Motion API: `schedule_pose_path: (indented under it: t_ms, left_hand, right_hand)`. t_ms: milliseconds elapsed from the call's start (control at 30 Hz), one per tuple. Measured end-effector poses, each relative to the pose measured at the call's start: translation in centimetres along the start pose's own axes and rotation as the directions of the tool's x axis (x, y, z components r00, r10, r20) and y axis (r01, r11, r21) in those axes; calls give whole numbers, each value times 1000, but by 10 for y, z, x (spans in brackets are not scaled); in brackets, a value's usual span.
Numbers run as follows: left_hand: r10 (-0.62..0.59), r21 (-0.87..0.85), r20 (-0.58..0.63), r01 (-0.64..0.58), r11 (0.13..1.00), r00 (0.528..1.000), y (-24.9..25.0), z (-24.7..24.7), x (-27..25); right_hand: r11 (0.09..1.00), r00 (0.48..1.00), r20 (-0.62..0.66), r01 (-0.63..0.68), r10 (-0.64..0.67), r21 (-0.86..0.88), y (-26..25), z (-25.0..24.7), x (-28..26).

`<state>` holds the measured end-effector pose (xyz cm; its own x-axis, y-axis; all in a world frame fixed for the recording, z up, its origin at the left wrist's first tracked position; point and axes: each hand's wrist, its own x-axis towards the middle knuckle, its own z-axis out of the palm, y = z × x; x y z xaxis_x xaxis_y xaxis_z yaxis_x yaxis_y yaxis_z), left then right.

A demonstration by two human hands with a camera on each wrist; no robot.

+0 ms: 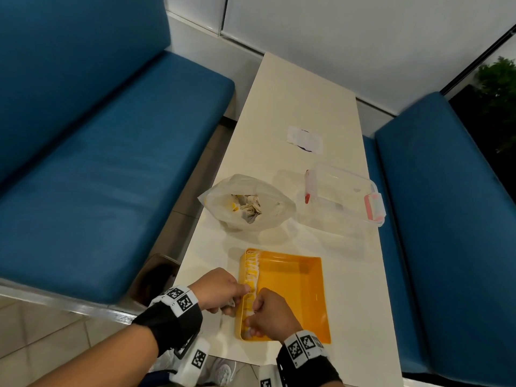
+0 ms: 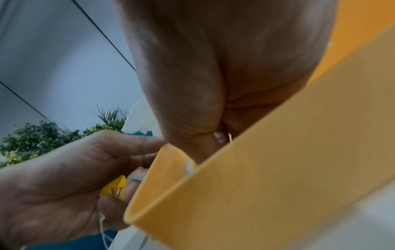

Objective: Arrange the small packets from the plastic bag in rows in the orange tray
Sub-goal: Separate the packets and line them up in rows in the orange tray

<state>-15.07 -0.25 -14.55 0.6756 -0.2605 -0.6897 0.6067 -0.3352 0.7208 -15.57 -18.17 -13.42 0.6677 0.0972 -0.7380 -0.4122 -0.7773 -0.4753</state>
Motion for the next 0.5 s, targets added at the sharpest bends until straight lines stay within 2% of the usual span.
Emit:
schedule_pose_path:
  t_ms: [100, 167, 233, 300, 367, 500]
  left_hand:
    - [-9, -37, -15, 8, 999, 1000, 2, -3, -4]
    - [-45, -174, 3, 45, 984, 999, 5, -10, -11]
    - [-45, -289, 44, 56, 956, 998, 7, -19, -19]
    - [-12, -369, 73, 38, 929, 997, 9, -26, -25]
    - [34, -431, 93, 10, 902, 995, 14, -28, -29]
    - [115, -491, 115, -44, 870, 987, 25, -27, -27]
  right_hand:
    - [1000, 1000, -8, -3, 3, -3, -2, -1, -3]
    - [998, 997, -76, 18, -23, -67, -5, -12, -5]
    - [985, 975, -189, 88, -115, -146, -11, -27, -8]
    - [959, 930, -260, 216, -259, -181, -22, -39, -15]
    - [930, 897, -252, 331, -364, -161, -35, -45, -21]
    - [868, 857, -140, 496, -495, -35, -57, -39, -33]
